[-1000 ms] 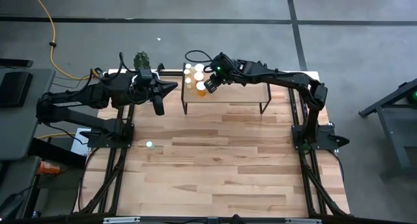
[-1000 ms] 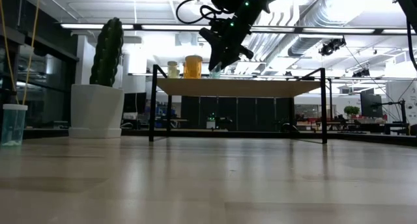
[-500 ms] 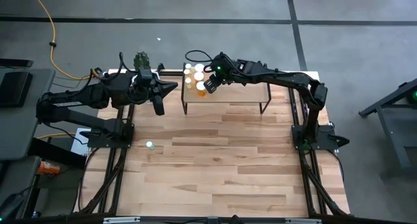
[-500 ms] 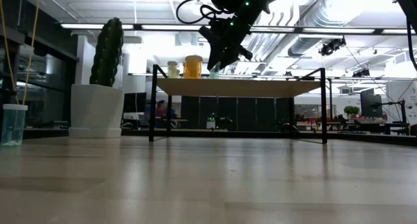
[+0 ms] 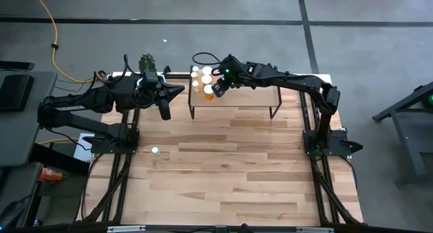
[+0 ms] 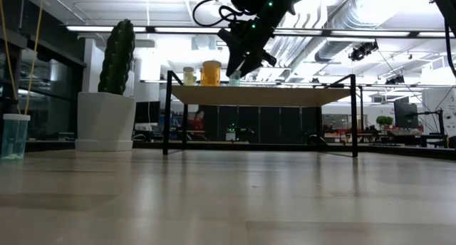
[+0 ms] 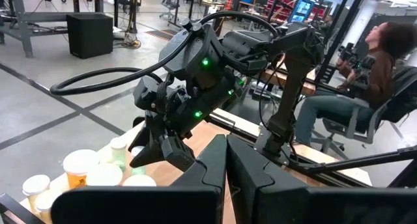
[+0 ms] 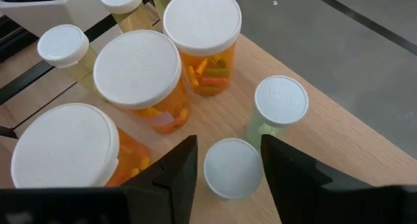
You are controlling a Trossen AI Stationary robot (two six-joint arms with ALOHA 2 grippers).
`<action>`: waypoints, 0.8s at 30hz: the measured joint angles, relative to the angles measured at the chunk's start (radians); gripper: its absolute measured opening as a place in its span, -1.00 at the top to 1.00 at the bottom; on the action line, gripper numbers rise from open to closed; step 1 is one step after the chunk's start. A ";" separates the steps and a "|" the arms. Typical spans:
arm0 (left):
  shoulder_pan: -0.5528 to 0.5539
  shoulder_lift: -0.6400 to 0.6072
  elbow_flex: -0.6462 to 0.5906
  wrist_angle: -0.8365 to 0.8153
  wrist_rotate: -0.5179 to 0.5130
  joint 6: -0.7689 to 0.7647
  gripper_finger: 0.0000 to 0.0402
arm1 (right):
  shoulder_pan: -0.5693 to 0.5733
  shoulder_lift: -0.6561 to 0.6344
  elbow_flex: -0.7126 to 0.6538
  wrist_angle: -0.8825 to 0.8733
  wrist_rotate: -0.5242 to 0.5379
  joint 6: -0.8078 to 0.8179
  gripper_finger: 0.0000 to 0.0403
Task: Pick and place medicine bottles onto shelf by color
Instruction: Align the bottom blue pill bottle with the other blue pill bottle on the shelf, then align the blue pill bottle with the other blue pill bottles on the shelf
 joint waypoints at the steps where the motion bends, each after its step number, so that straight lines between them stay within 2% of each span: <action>1: 0.000 0.000 0.000 0.000 0.000 0.000 1.00 | 0.000 0.000 0.000 0.000 0.000 0.000 0.20; 7: 0.000 0.000 0.000 0.000 0.000 0.000 1.00 | 0.000 0.000 0.000 0.007 -0.003 0.000 0.09; 16: 0.000 0.000 0.000 0.000 0.000 0.000 1.00 | 0.000 -0.041 -0.001 -0.081 -0.041 -0.051 0.06; 20: 0.000 0.000 0.000 0.000 0.000 0.002 1.00 | 0.003 -0.096 0.000 -0.161 -0.092 -0.060 0.06; 24: 0.000 0.000 0.000 -0.009 0.042 0.014 1.00 | 0.056 -0.156 0.000 -0.328 -0.131 -0.102 0.06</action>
